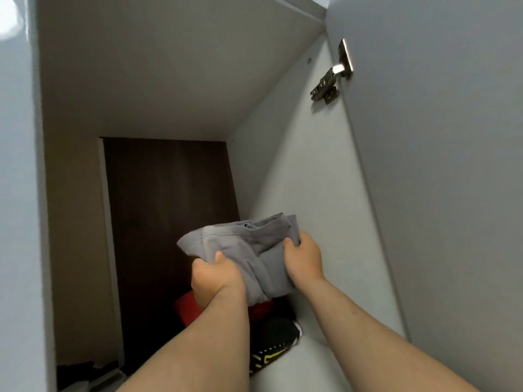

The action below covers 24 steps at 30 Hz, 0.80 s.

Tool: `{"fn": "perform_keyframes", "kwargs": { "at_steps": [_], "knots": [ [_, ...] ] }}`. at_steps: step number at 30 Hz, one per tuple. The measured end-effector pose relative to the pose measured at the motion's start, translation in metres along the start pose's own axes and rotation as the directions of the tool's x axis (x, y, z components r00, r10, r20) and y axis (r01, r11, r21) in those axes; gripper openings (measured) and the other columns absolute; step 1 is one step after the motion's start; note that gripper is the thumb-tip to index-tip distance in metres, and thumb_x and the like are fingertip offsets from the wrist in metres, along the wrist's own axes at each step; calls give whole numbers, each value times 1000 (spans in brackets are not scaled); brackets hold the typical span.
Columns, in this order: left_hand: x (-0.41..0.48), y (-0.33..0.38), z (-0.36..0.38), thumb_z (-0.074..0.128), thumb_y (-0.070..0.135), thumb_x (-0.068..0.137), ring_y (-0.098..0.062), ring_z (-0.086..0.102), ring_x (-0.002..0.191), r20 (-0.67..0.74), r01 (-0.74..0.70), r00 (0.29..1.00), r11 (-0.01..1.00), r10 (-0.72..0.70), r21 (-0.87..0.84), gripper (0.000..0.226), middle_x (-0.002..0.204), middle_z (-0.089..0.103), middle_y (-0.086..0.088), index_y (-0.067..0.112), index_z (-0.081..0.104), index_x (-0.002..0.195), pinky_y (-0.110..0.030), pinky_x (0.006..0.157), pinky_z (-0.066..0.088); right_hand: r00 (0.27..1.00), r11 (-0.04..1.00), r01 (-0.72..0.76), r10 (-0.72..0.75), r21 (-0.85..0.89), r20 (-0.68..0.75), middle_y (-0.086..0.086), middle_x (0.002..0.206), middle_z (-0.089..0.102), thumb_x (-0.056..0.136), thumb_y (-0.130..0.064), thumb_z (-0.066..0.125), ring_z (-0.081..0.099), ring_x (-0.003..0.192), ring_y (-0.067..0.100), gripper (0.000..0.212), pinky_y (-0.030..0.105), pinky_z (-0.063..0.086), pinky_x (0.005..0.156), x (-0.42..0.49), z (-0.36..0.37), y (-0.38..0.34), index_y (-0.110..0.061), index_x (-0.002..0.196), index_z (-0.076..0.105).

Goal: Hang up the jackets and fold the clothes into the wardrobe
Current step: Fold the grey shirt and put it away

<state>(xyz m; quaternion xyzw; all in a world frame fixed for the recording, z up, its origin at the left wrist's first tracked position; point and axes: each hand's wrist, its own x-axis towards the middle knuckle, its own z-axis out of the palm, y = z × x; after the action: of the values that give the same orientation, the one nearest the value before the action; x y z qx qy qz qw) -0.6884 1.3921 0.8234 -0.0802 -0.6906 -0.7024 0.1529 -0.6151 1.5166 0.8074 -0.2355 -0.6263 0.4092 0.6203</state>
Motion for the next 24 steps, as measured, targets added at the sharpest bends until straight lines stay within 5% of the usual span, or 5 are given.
{"fn": "perform_keyframes", "kwargs": {
  "at_steps": [11,15,19,22,24],
  "knots": [
    [89,-13,6,51,15,98,-36,56,120,91,213,973,977,-211,-20,36,131,57,-22,-4,54,128,-31,66,44,962,974,131,-79,-187,261,8,106,65,92,-22,63,61,96,29,23,32,45,80,54,91,8,-26,97,41],
    [93,-57,27,34,24,105,-26,44,133,-71,148,989,926,-132,348,44,145,42,-14,4,33,144,-36,107,38,931,922,173,-38,-346,364,12,114,64,95,-22,56,60,104,30,11,32,45,85,54,106,58,-21,102,47],
    [84,-77,17,78,37,77,-41,41,127,-141,171,982,891,-122,421,95,142,33,-24,10,21,148,-51,99,42,911,789,313,-92,-528,403,15,125,53,98,-21,46,55,116,33,27,36,44,94,50,112,83,-12,123,49],
    [79,-79,14,61,55,82,-24,47,117,38,-204,950,522,310,828,59,130,47,-4,27,47,133,-43,97,40,762,560,643,-391,-523,517,15,146,43,96,-19,47,43,132,35,39,40,37,106,41,114,87,-17,134,53],
    [74,-75,23,32,57,94,-19,51,118,172,-265,959,505,224,821,50,122,60,2,27,64,118,-42,105,34,593,496,790,-469,-360,654,12,153,40,98,-27,46,38,139,30,39,40,31,111,39,117,85,-20,133,59]
  ]
}}
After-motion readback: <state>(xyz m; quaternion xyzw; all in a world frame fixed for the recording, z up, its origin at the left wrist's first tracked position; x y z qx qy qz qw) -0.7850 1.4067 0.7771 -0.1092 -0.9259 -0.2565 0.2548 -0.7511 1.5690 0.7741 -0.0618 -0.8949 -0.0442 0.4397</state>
